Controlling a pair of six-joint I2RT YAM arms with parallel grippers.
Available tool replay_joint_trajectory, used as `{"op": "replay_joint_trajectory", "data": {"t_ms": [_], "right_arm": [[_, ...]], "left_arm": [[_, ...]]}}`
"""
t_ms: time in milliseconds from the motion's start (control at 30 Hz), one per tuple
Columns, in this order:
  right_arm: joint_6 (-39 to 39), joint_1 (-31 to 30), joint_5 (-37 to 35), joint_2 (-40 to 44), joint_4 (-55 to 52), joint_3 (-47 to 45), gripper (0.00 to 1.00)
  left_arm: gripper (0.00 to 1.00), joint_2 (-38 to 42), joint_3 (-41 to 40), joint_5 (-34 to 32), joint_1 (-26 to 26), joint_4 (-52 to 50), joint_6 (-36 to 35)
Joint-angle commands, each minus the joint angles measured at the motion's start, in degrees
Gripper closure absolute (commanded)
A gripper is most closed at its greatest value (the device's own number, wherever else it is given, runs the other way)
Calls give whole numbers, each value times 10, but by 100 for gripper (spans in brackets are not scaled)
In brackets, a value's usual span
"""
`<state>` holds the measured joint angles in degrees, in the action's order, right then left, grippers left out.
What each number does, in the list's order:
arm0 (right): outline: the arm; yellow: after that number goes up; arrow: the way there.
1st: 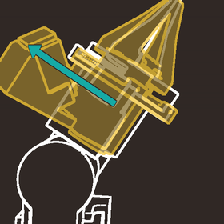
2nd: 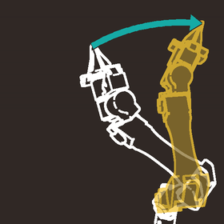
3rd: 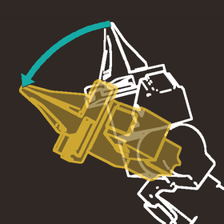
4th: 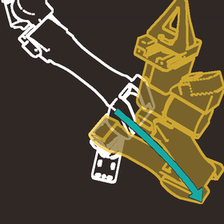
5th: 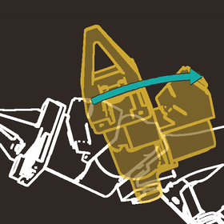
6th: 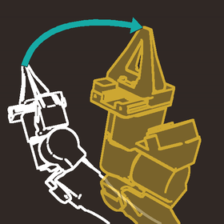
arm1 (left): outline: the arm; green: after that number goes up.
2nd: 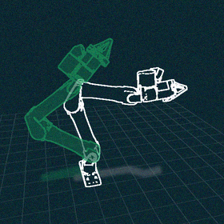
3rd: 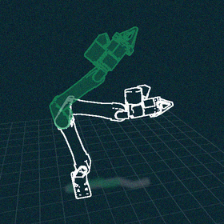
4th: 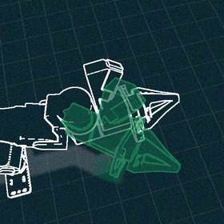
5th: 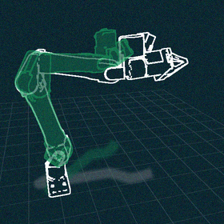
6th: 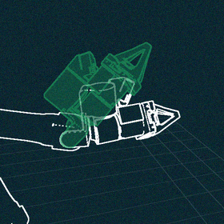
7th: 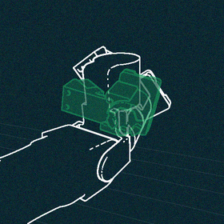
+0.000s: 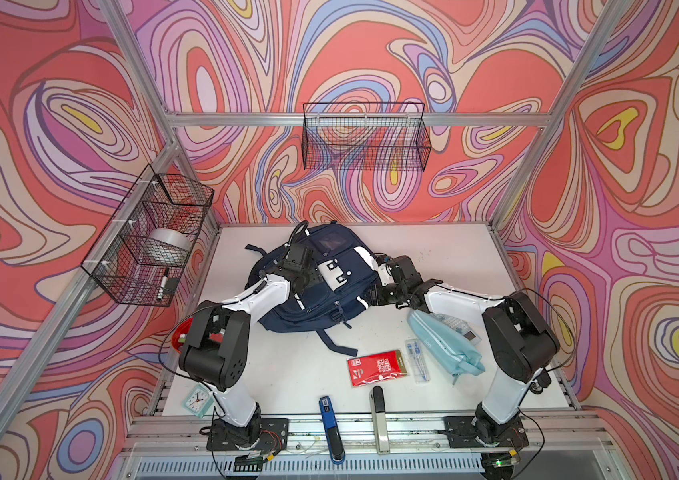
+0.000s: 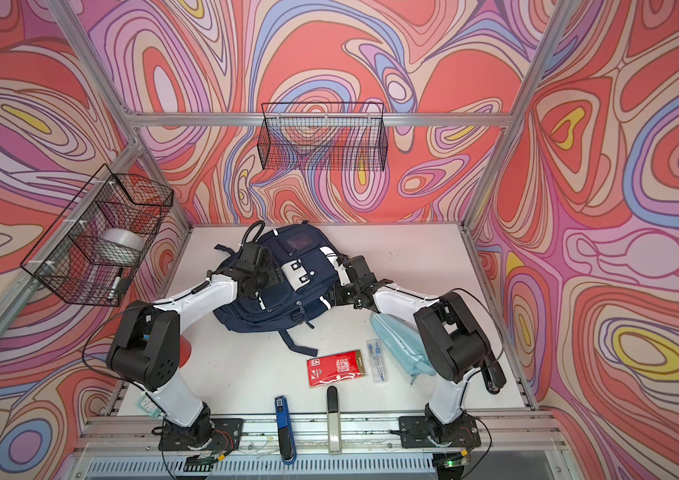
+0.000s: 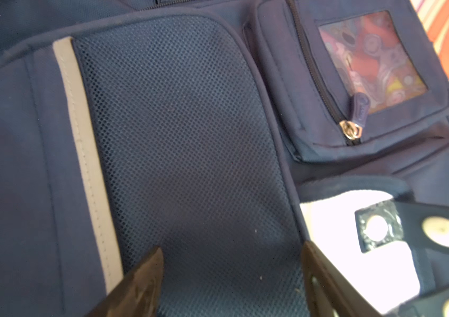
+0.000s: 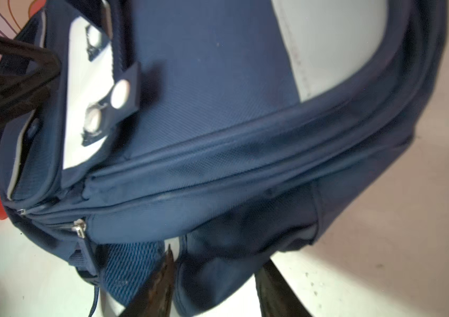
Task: Pack books, pencil case, and school supplies into a backpack
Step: Rotate the student bag at the center of the table, then unzip the student bag at the center of the table.
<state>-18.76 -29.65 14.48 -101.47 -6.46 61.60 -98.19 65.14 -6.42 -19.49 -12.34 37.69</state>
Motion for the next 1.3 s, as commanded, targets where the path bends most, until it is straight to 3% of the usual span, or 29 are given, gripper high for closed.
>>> {"op": "replay_joint_trajectory", "data": {"t_ms": [0, 67, 200, 367, 433, 533, 667, 767, 867, 1000, 1100, 1133, 1267], "right_arm": [[36, 3, -45, 64, 3, -22, 47], [49, 3, -64, 96, 6, -31, 37], [94, 3, -100, 128, 13, -33, 5], [222, 6, -101, 90, -30, 41, 7], [237, 8, -107, 76, -44, 71, 7], [228, 11, -98, 61, -53, 102, 8], [214, 11, -68, 38, -50, 113, 12], [253, 10, -58, 23, -51, 113, 16], [342, 10, -17, 12, -58, 111, 19], [482, 9, 14, 4, -72, 110, 18], [595, 1, 9, 12, -15, 71, 2], [625, -3, 12, 10, -2, 64, 2], [678, -21, 26, -51, -59, 123, 6]], "left_arm": [[12, 33, 25, 13, -6, 4, -38], [1, 74, 27, -5, -7, -12, -67], [1, 150, 50, -28, -19, -105, -120], [25, 199, 20, 17, -82, -151, -65], [30, 202, -5, 38, -116, -143, -29], [42, 202, -52, 20, -164, -118, 56], [45, 223, -155, 18, -173, -9, 176], [47, 223, -186, 14, -176, 45, 208], [49, 200, -175, 16, -177, 60, 198], [50, 178, -191, 23, -181, 91, 237], [51, 163, -202, -5, -180, 94, 246], [52, 156, -195, -14, -180, 80, 237], [60, 141, -173, -24, -180, 50, 215]]}}
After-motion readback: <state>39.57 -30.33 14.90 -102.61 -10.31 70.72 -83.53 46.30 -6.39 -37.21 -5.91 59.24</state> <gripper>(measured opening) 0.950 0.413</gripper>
